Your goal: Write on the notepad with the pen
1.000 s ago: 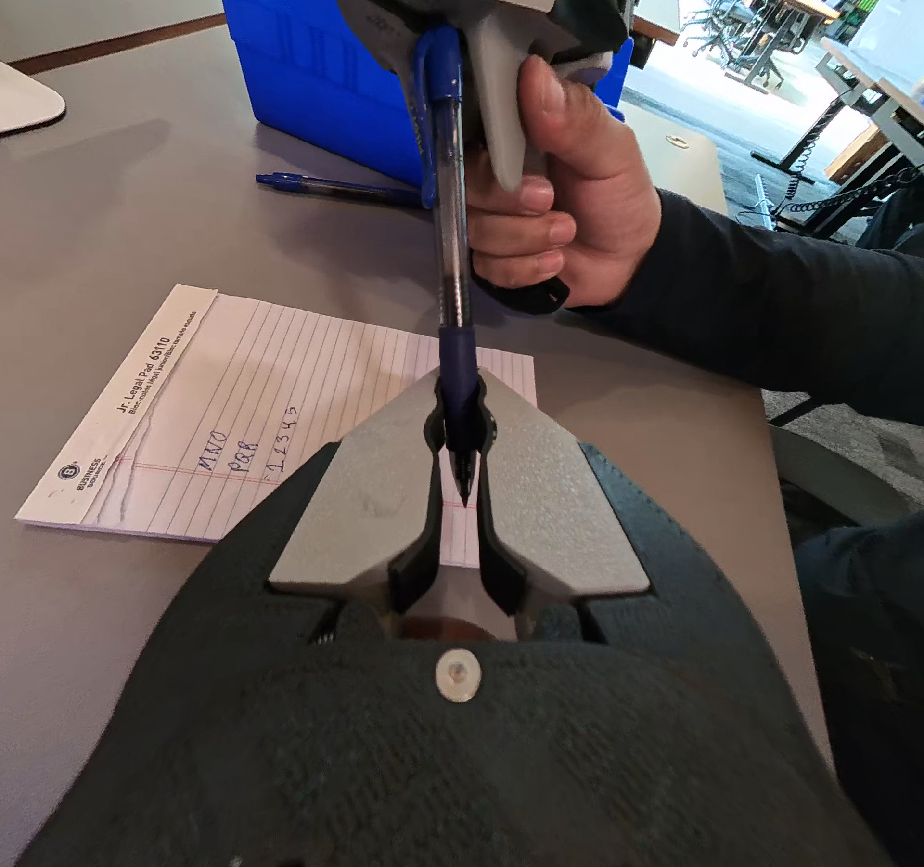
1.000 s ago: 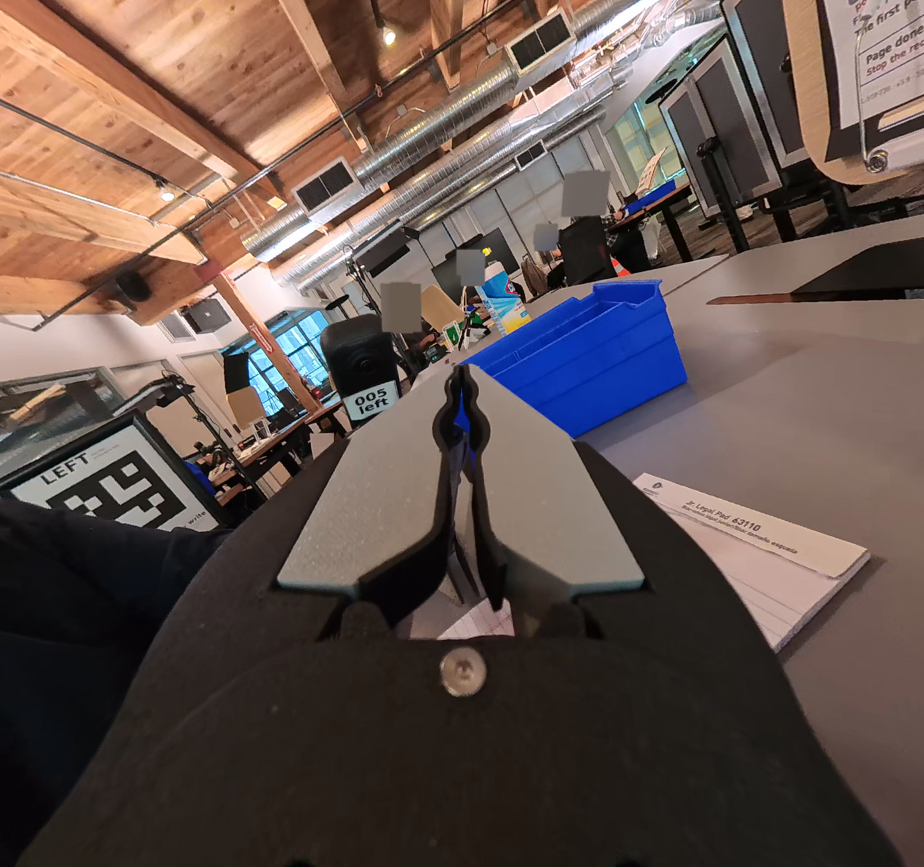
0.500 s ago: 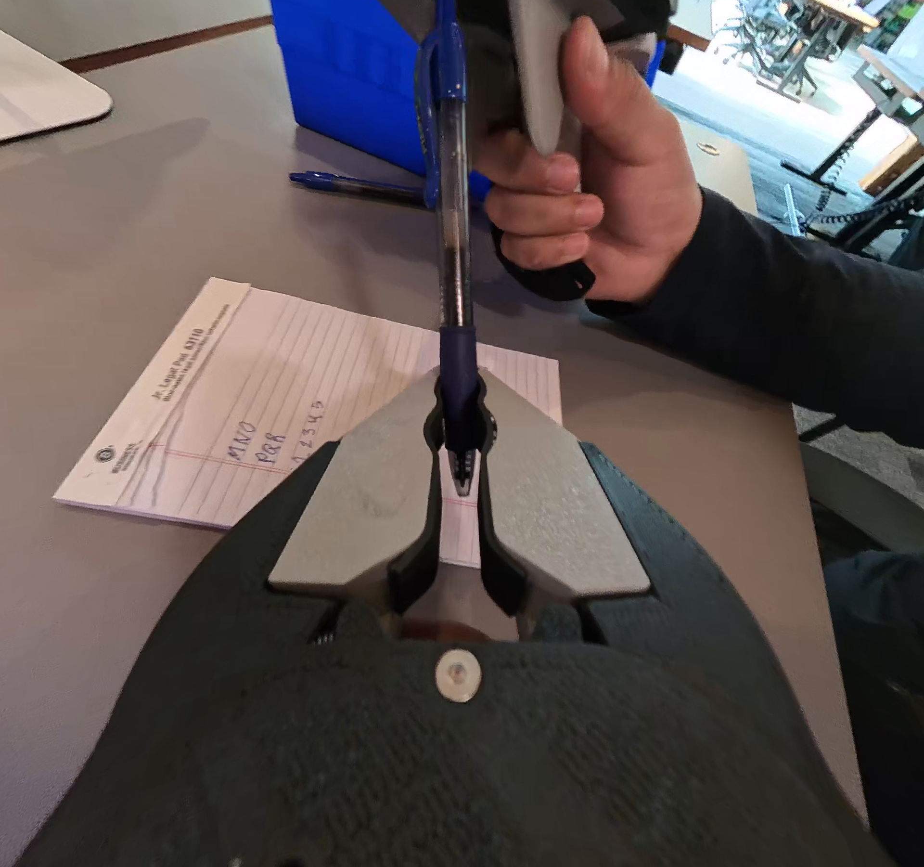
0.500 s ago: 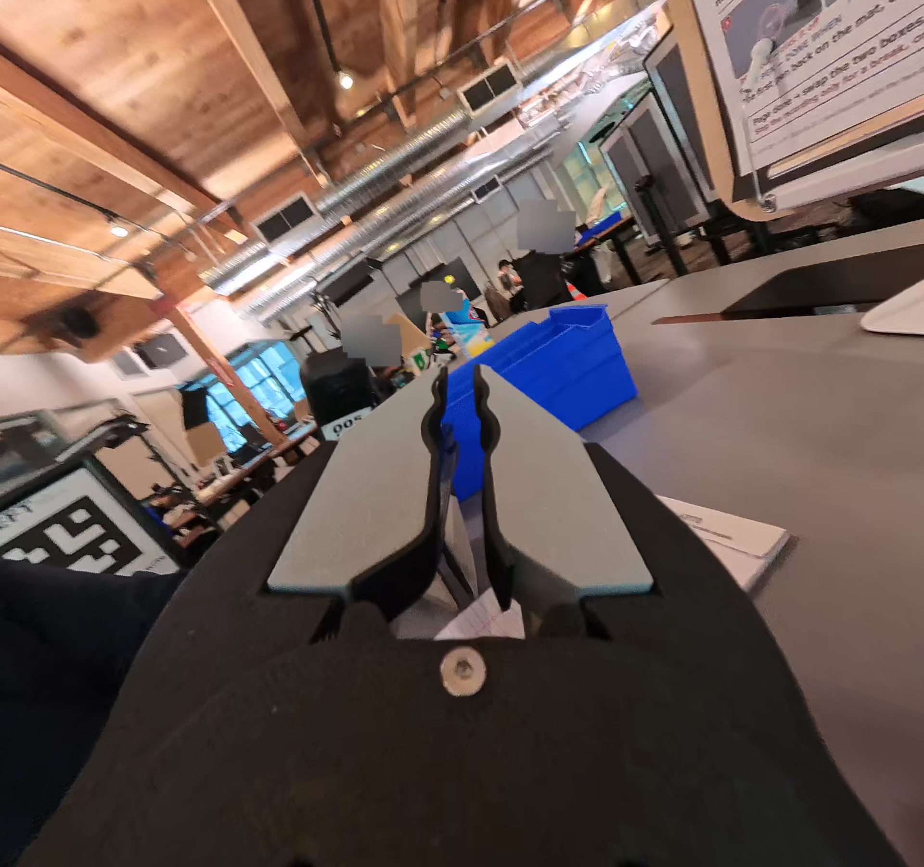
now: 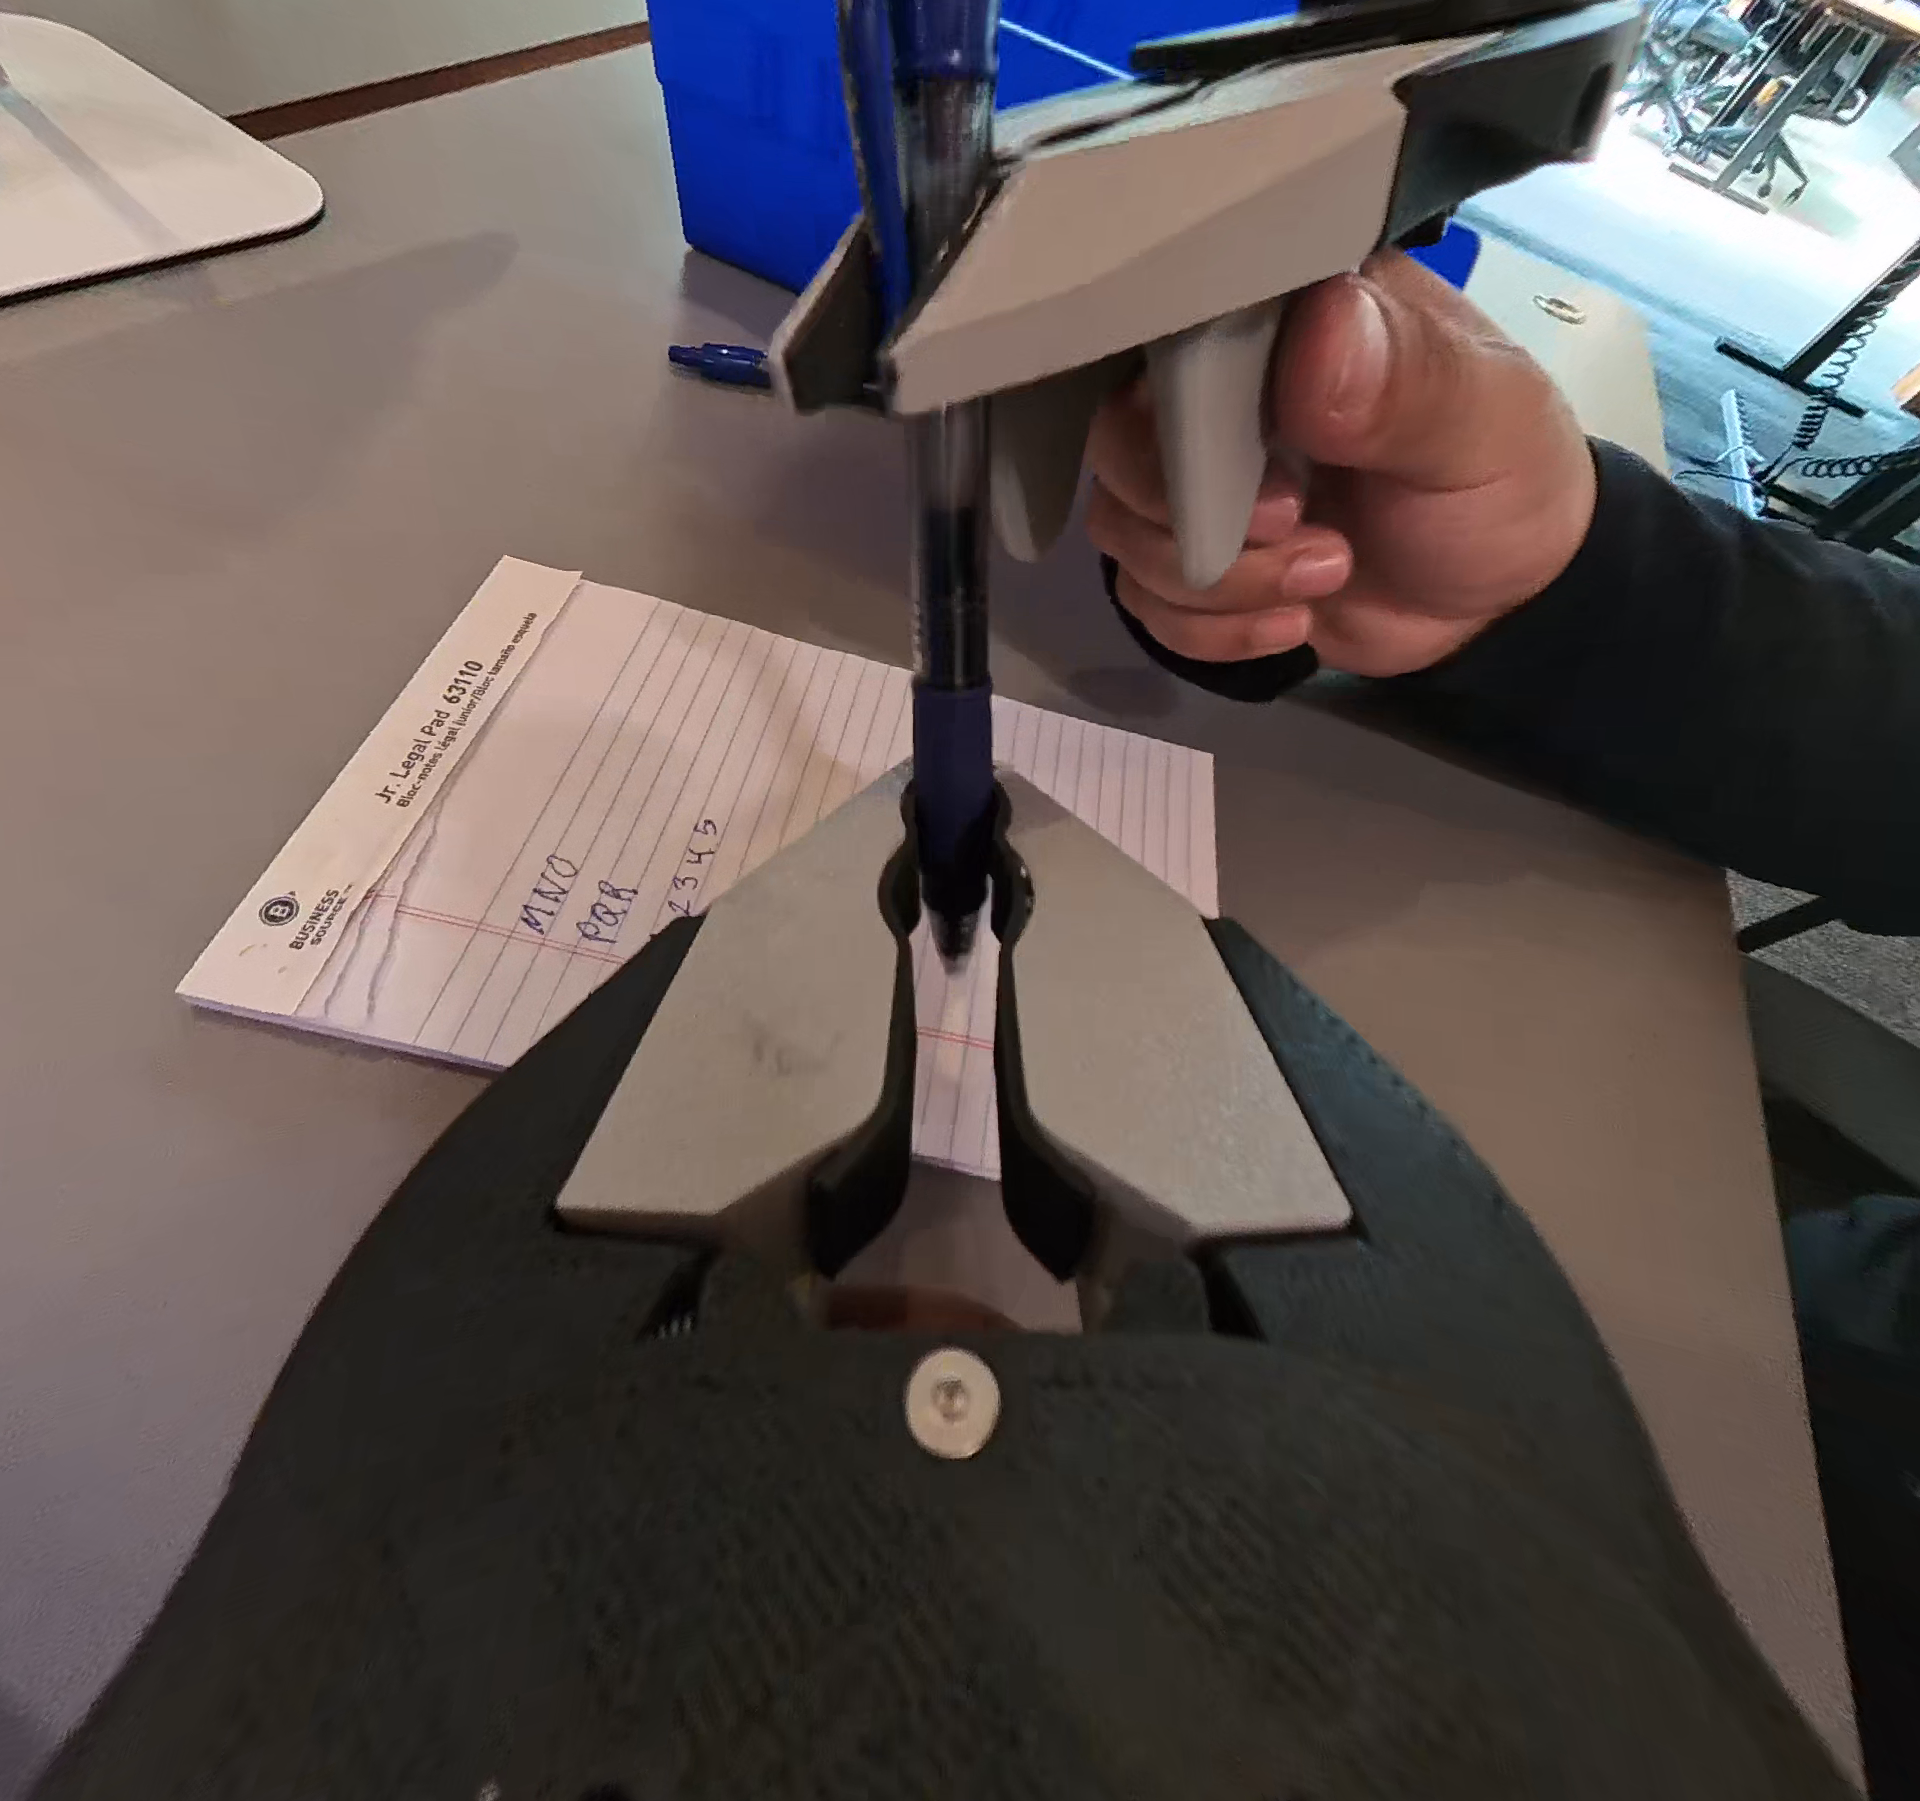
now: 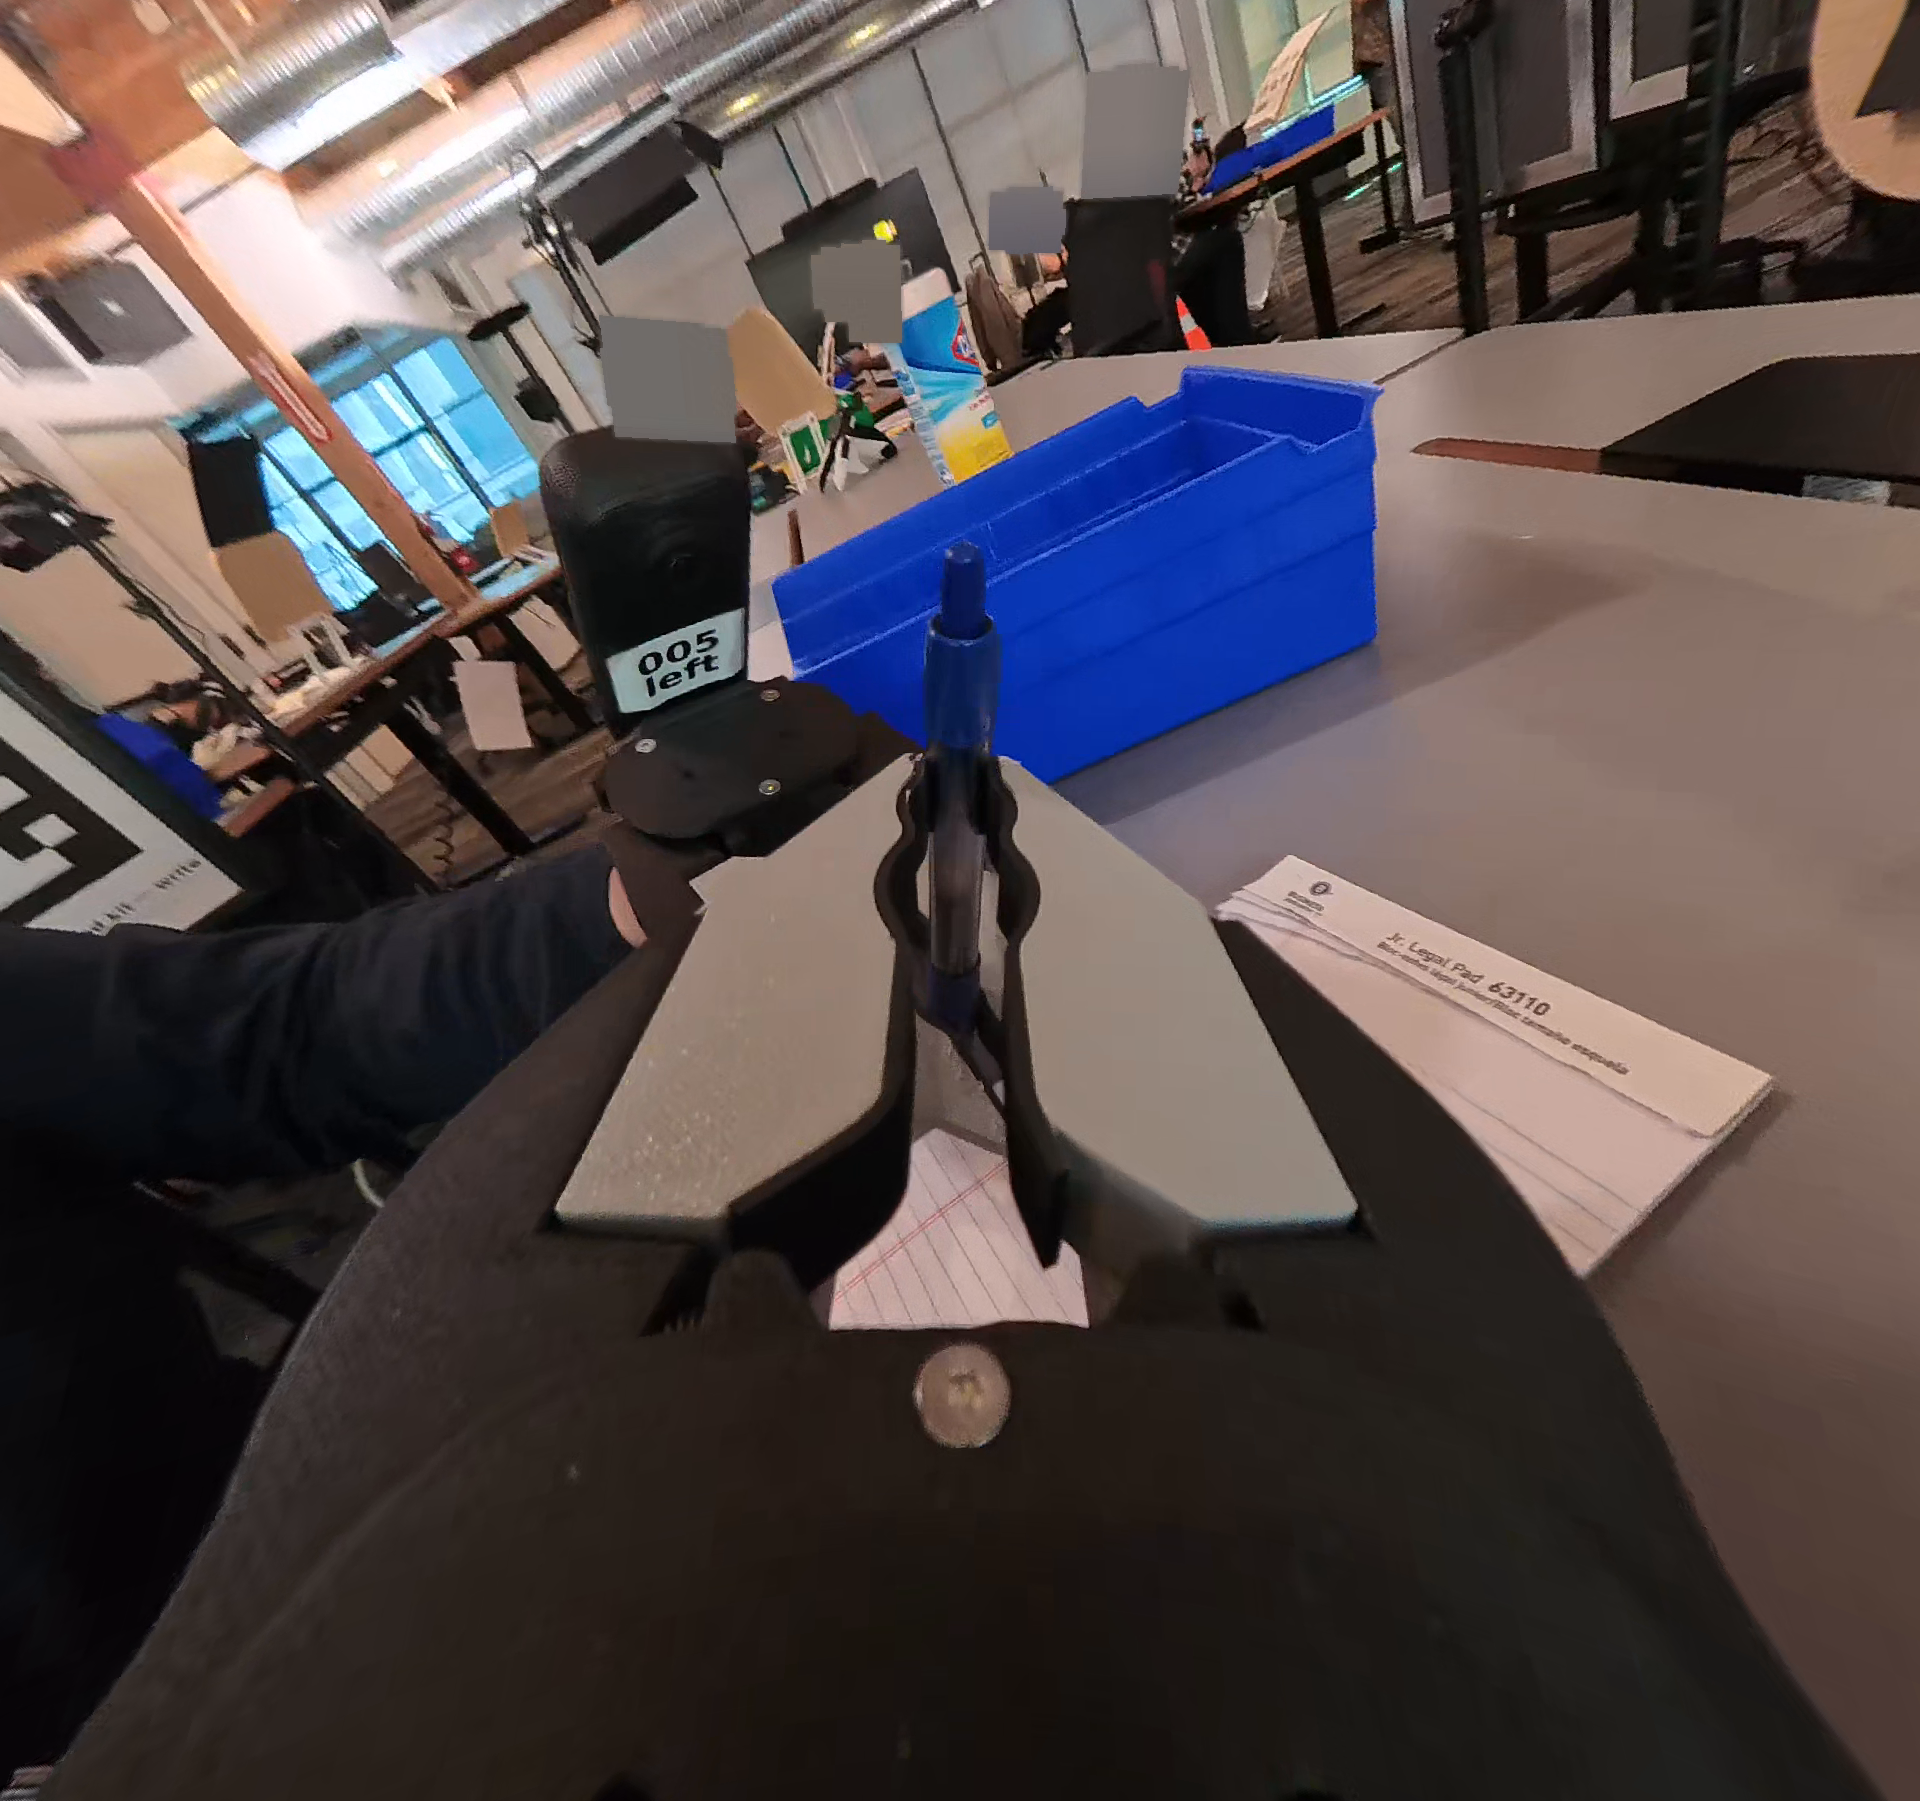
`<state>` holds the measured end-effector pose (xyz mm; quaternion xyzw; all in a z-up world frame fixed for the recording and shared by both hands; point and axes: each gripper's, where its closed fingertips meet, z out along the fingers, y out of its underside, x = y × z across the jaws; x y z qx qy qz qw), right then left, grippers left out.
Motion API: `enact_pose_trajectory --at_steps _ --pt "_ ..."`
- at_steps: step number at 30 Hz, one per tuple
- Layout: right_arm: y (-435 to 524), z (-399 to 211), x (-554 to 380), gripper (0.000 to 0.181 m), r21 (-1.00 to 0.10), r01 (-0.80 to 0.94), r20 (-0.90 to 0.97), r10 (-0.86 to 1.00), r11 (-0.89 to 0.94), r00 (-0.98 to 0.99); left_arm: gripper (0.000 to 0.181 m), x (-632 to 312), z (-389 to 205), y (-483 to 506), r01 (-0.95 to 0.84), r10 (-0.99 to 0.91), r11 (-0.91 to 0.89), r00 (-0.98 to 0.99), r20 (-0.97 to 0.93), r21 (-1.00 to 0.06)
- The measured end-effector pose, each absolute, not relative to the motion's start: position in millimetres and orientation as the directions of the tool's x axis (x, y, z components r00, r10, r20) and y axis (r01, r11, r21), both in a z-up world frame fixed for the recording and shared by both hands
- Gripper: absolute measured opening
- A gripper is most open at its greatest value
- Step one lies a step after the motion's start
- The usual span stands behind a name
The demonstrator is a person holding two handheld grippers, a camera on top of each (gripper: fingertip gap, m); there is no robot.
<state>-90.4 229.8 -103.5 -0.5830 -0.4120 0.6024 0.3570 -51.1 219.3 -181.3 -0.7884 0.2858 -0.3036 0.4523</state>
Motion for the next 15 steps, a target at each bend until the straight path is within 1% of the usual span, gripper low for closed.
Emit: enact_pose_trajectory --at_steps 2,4,6,8,10,12,15 --pt "235 -100 -87 0.006 -0.915 0.043 -0.402 0.915 -0.400 -0.026 0.013 -51 -185 218 -0.185 -0.725 -0.451 0.646 0.238 -0.873" --pt "245 -98 -80 0.006 -0.922 0.050 -0.383 0.923 -0.385 0.047 0.016 -51 -190 218 -0.201 -0.720 -0.468 0.652 0.239 -0.861" --pt "261 -96 -66 0.006 -0.944 0.082 -0.303 0.937 -0.320 0.174 0.016 -52 -192 219 -0.208 -0.713 -0.471 0.662 0.231 -0.857" --pt "283 -102 -48 0.006 -0.951 0.182 -0.175 0.921 -0.249 0.347 0.016 -52 -192 220 -0.211 -0.713 -0.466 0.664 0.224 -0.859" --pt "304 -114 -26 0.006 -0.925 0.329 -0.001 0.864 -0.193 0.504 0.016 -53 -193 220 -0.215 -0.711 -0.466 0.668 0.219 -0.858" --pt "318 -130 -10 0.006 -0.864 0.462 0.124 0.804 -0.201 0.582 0.016 -52 -194 220 -0.218 -0.710 -0.470 0.669 0.220 -0.856" --pt "324 -158 -1 0.006 -0.779 0.553 0.136 0.780 -0.296 0.610 0.016 -53 -194 221 -0.218 -0.709 -0.470 0.670 0.219 -0.856"
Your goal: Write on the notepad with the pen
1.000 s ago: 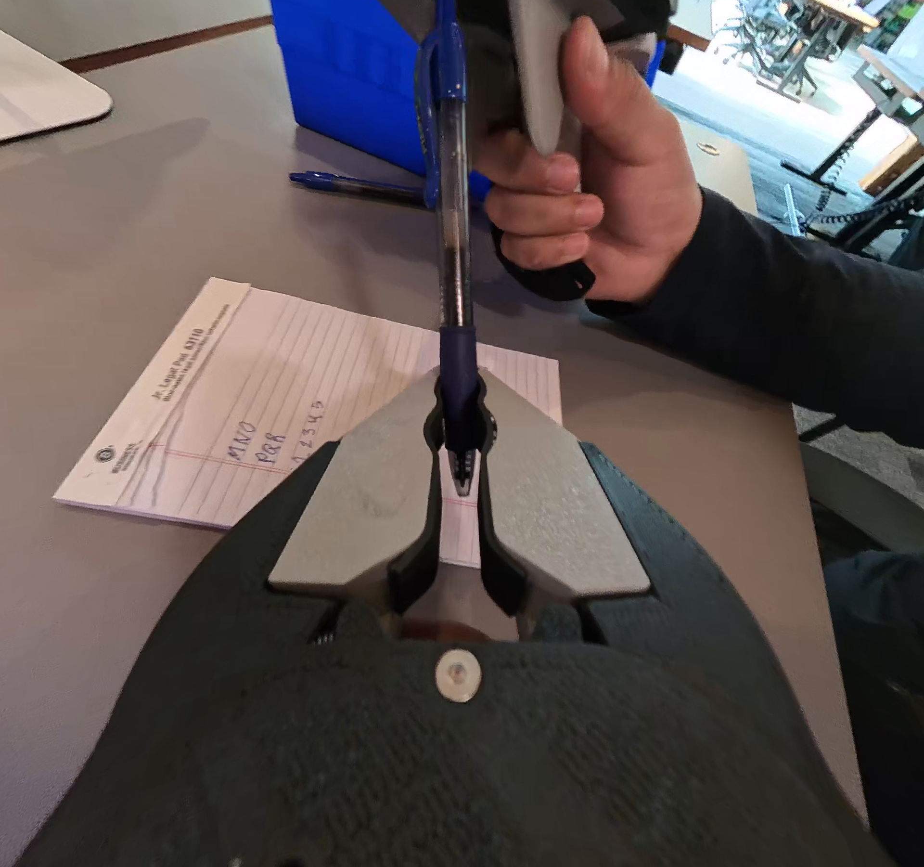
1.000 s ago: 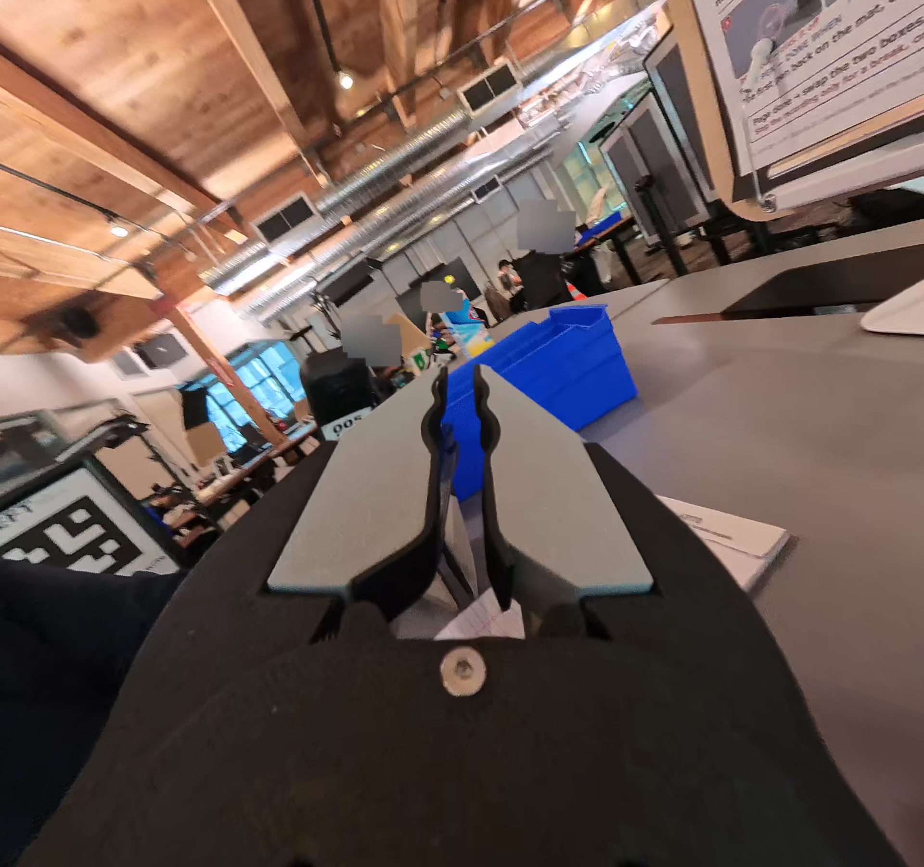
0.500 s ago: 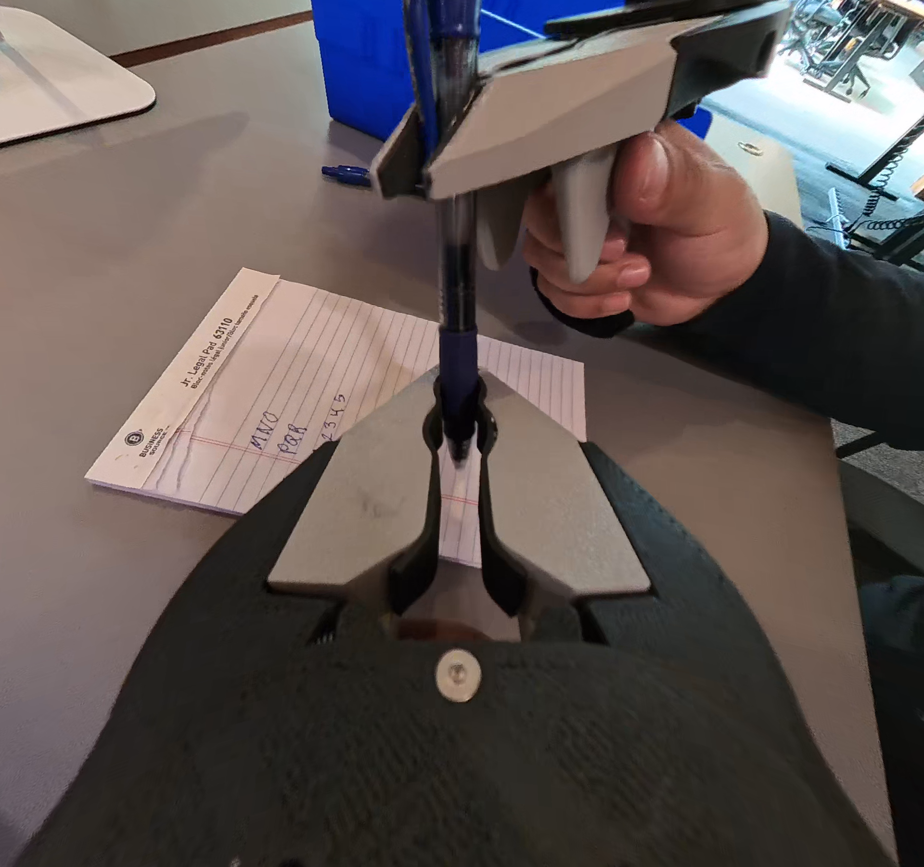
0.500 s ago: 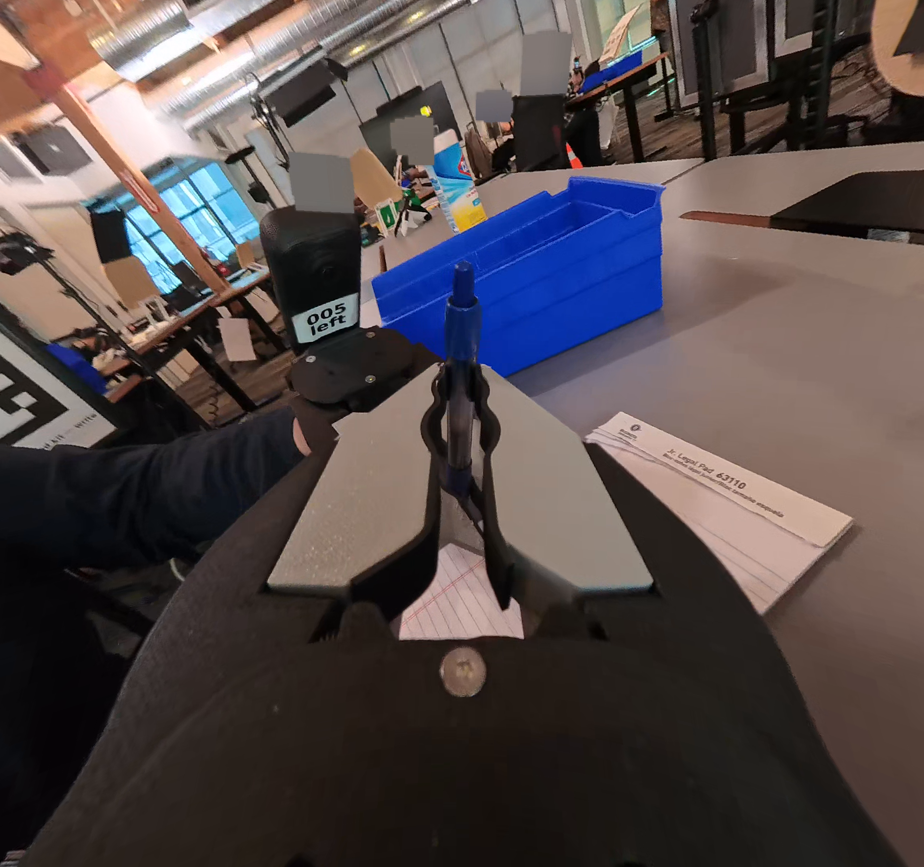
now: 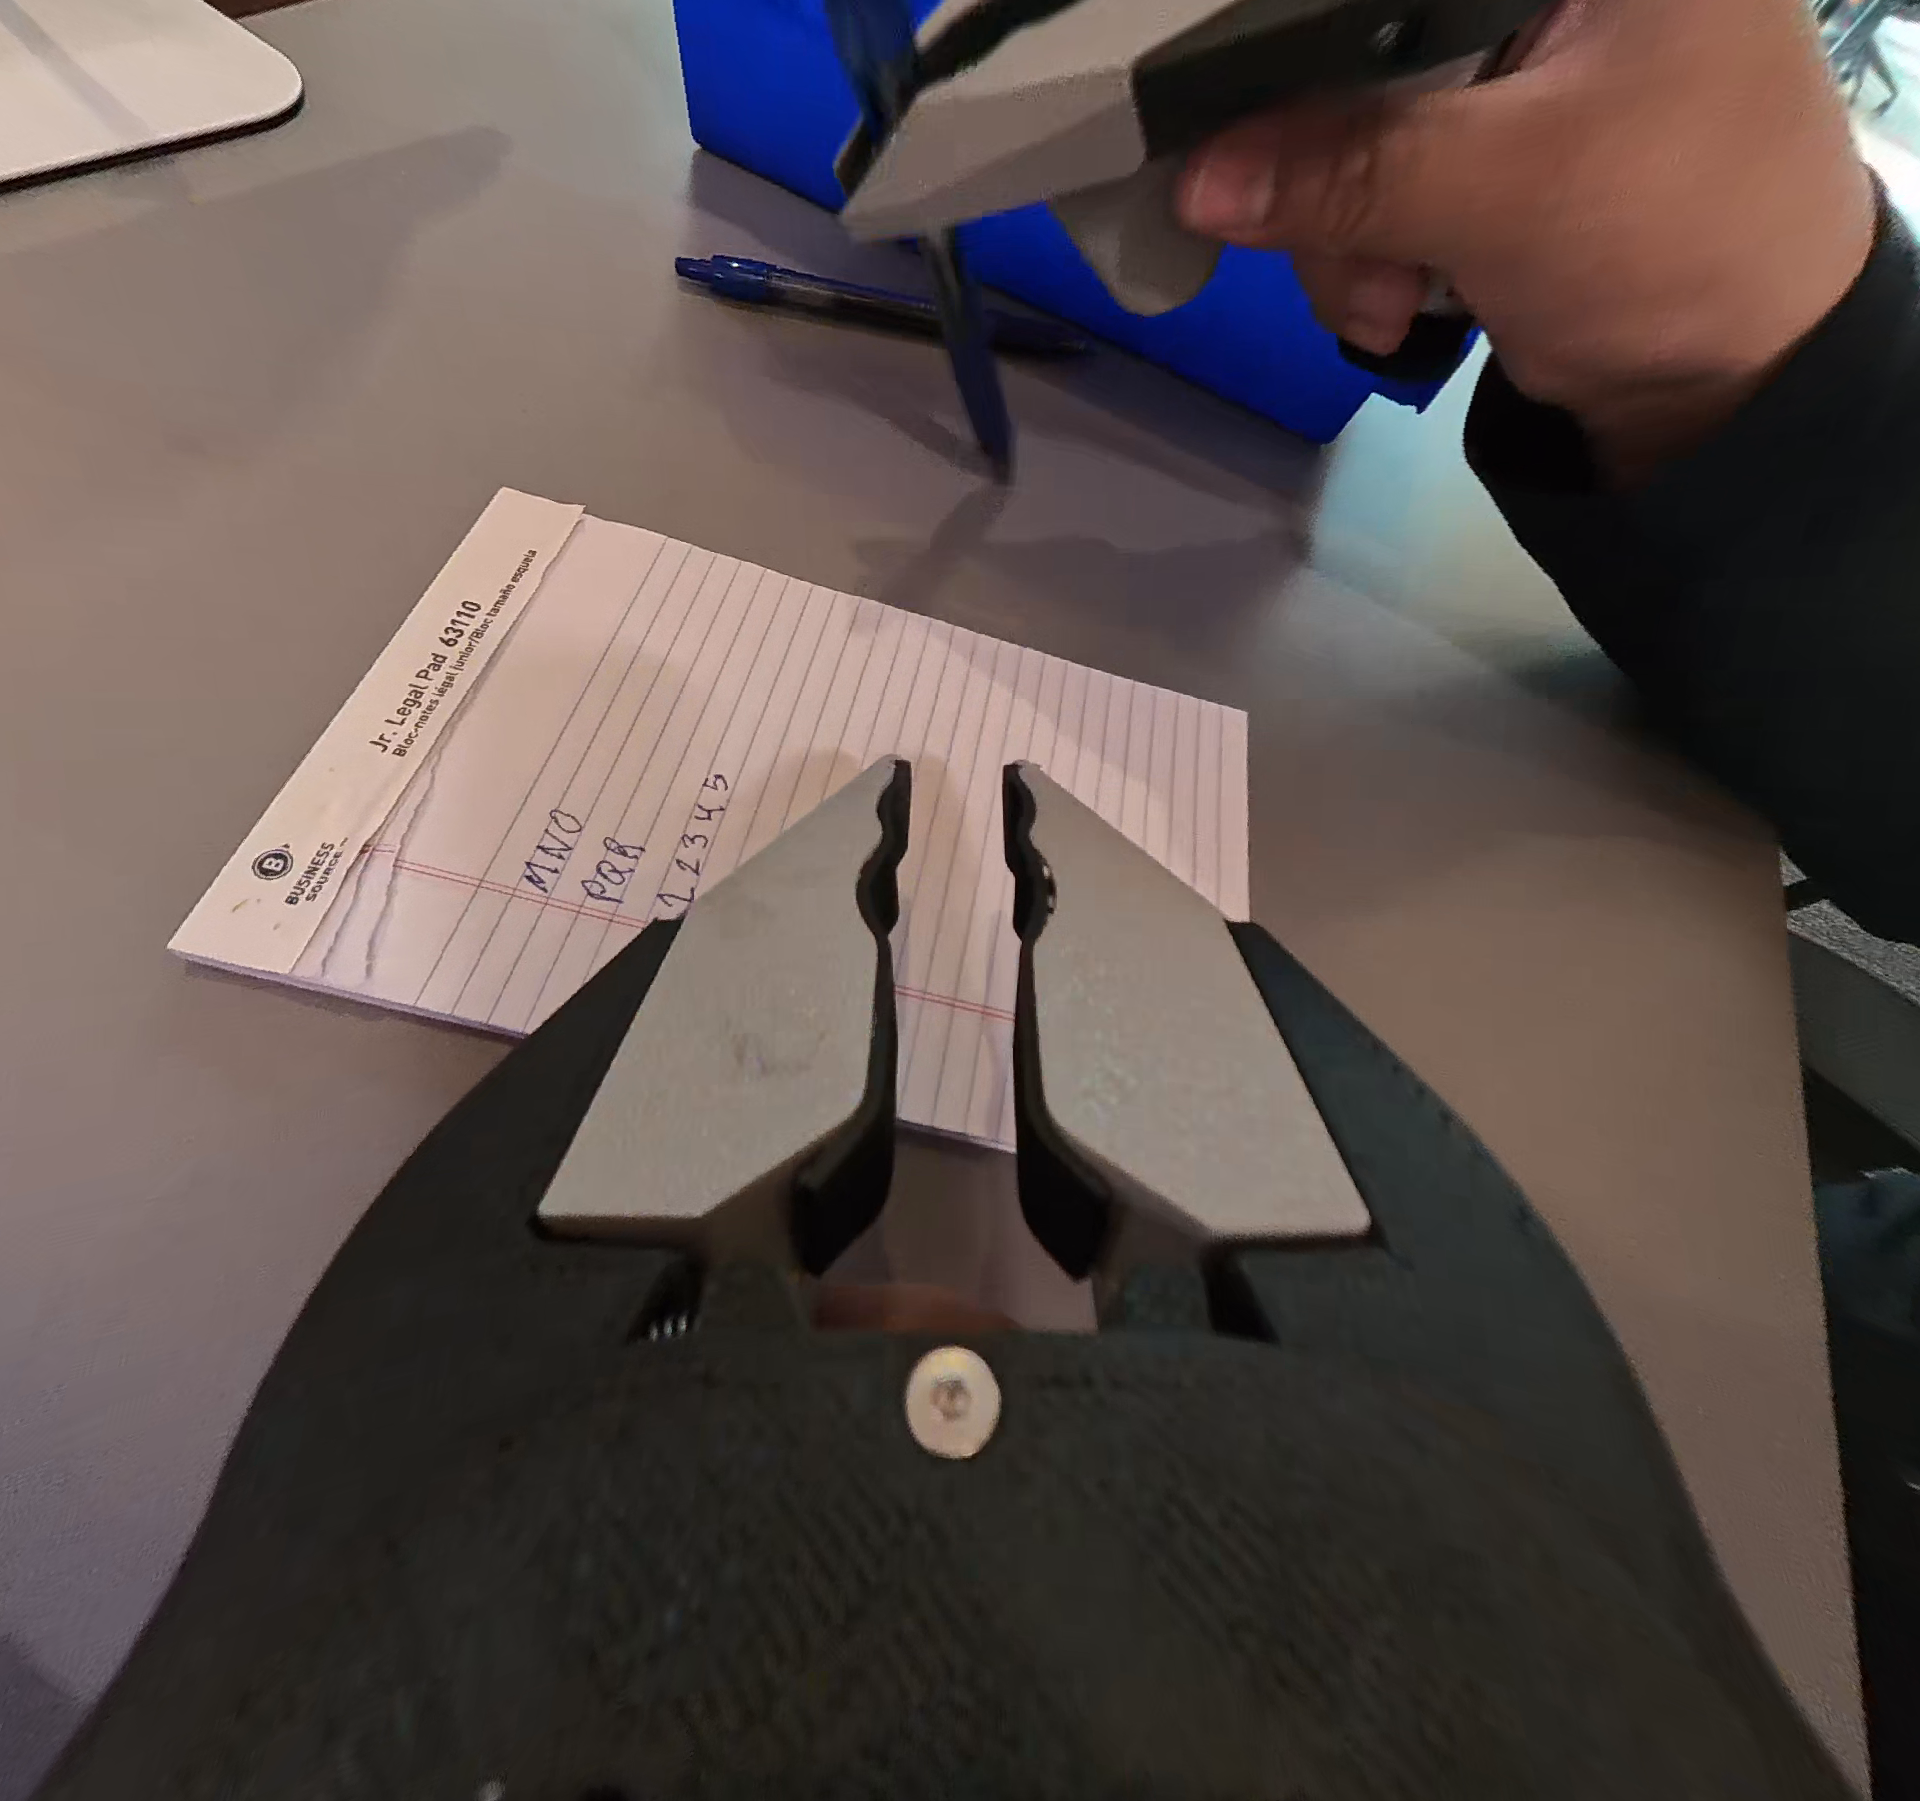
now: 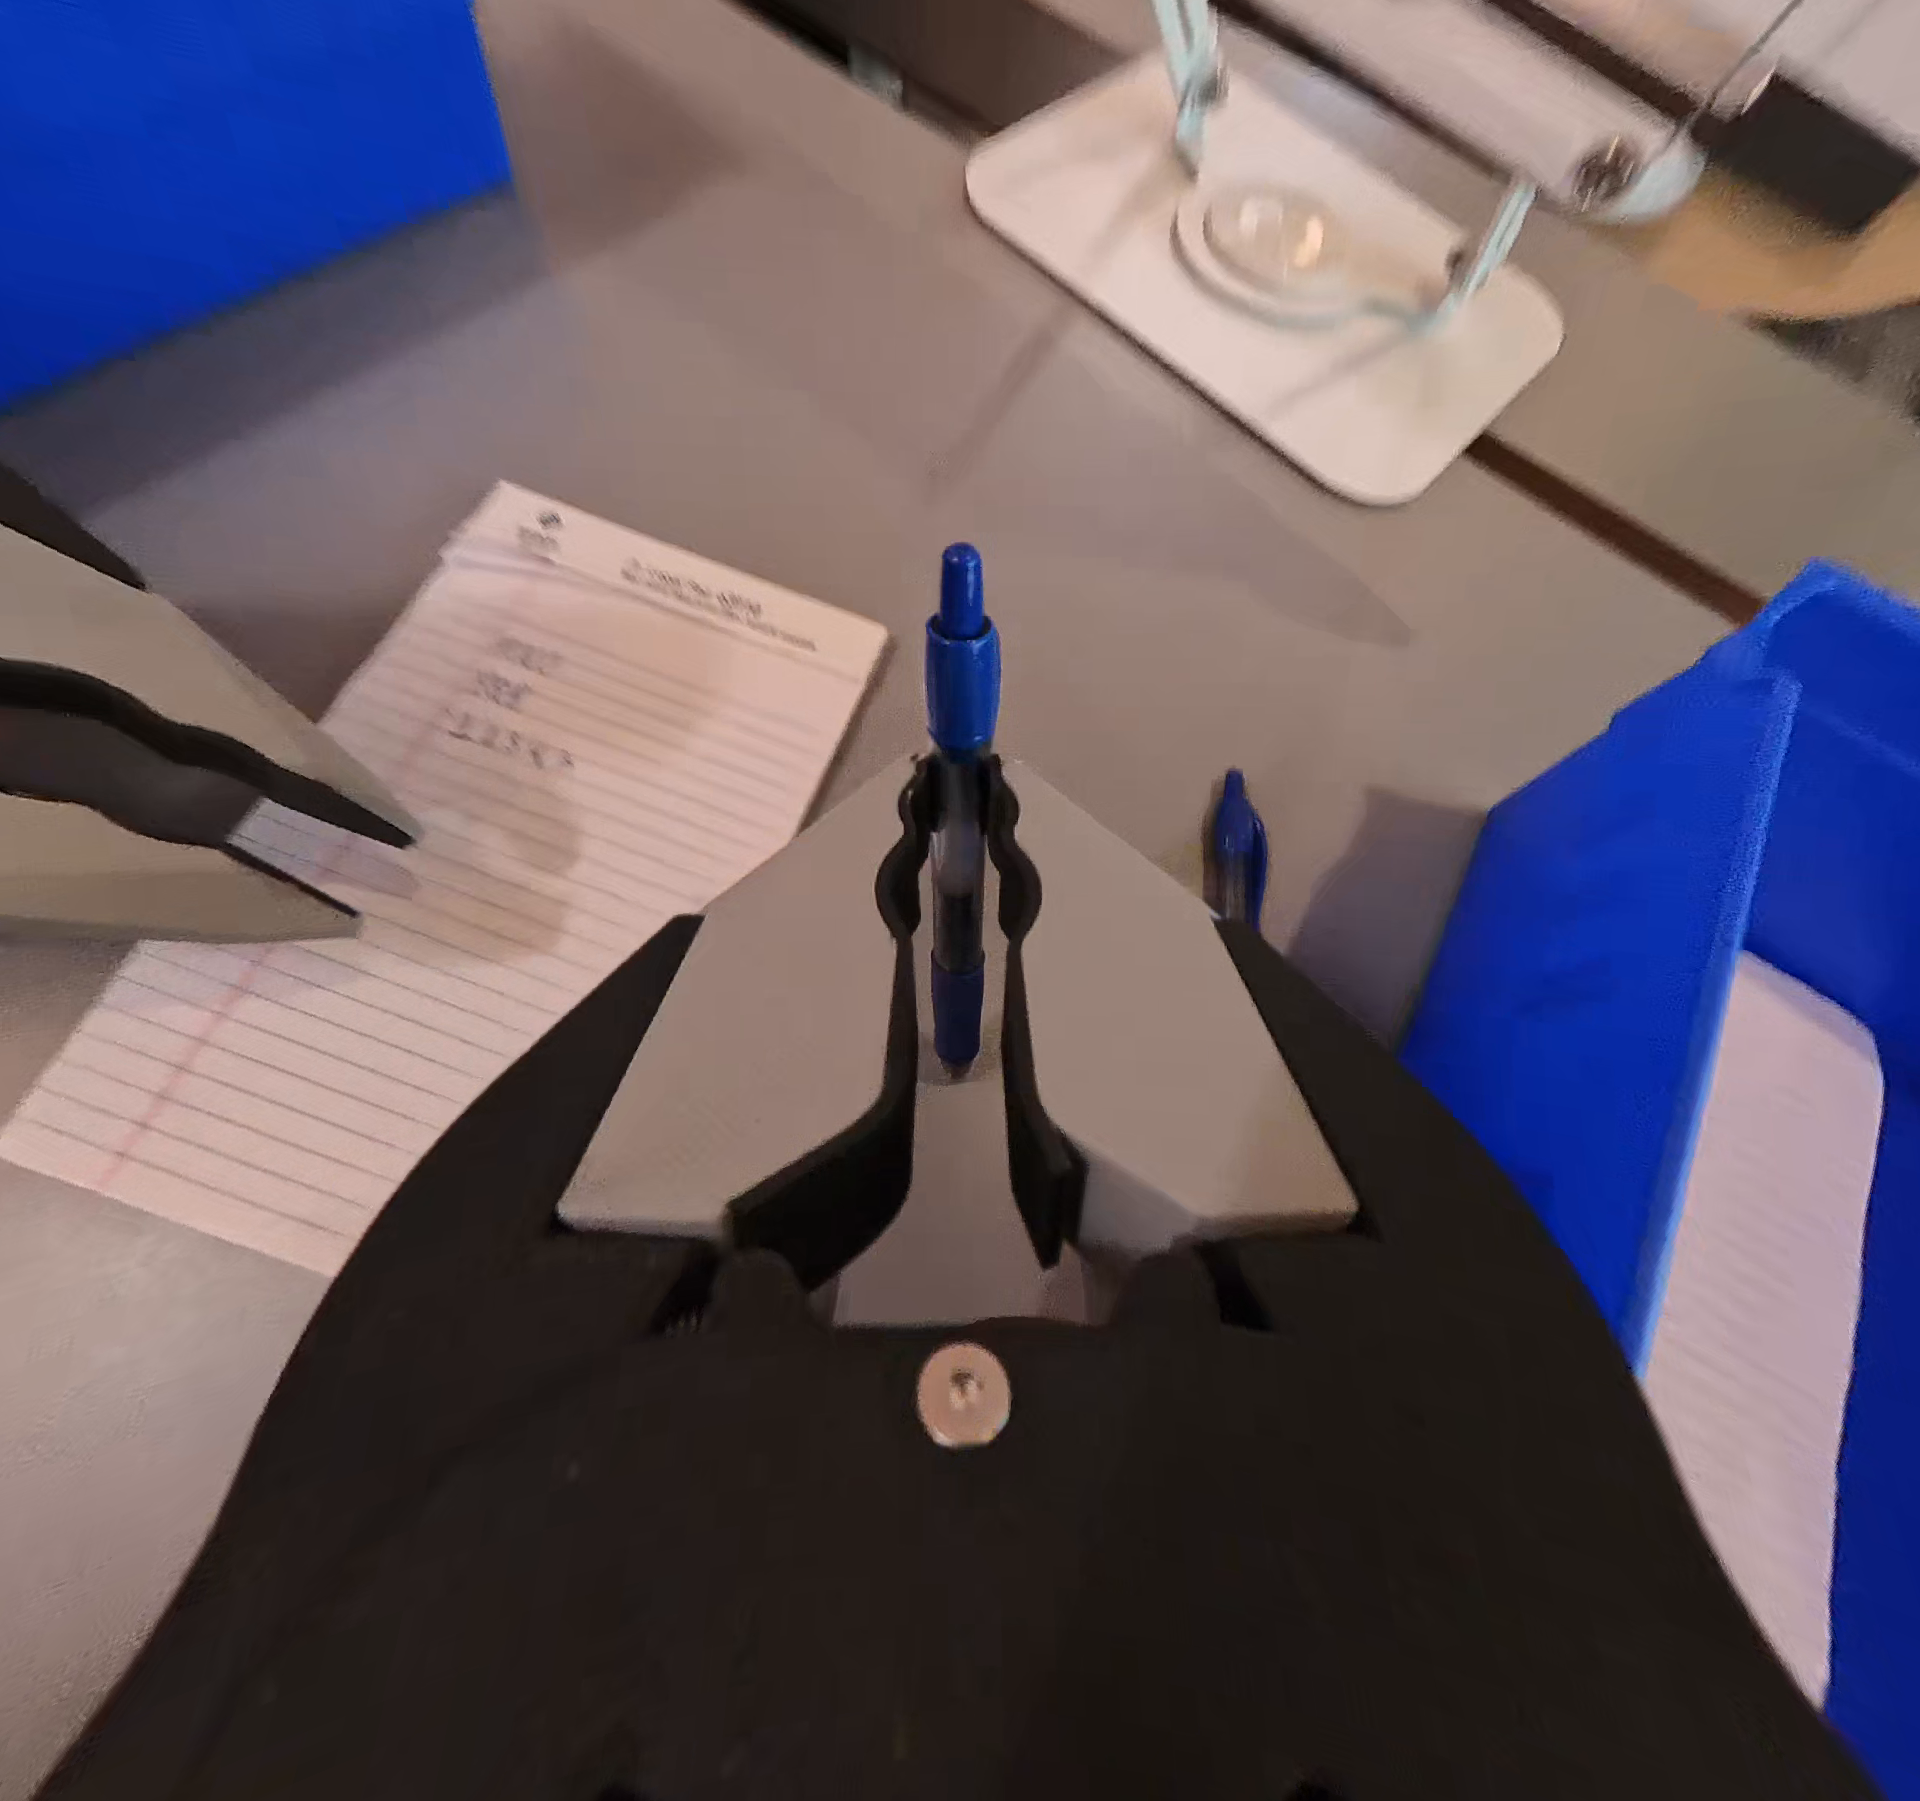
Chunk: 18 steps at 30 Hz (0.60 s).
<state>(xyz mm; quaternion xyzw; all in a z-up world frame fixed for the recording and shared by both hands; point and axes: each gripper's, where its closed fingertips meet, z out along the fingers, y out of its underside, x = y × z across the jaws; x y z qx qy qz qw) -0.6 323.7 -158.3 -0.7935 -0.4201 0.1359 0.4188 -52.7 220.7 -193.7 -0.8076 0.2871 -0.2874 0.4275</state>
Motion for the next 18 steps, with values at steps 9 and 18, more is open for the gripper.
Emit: enact_pose_trajectory --at_steps 9,18 --pt "354 -205 33 0.006 -0.652 0.591 0.174 0.665 -0.474 0.726 0.015 -51 -196 219 -0.238 -0.716 -0.471 0.666 0.210 -0.849" --pt "361 -193 32 0.019 -0.671 0.636 0.296 0.649 -0.381 0.701 0.014 -76 -215 228 -0.336 -0.641 -0.508 0.762 0.088 -0.793"
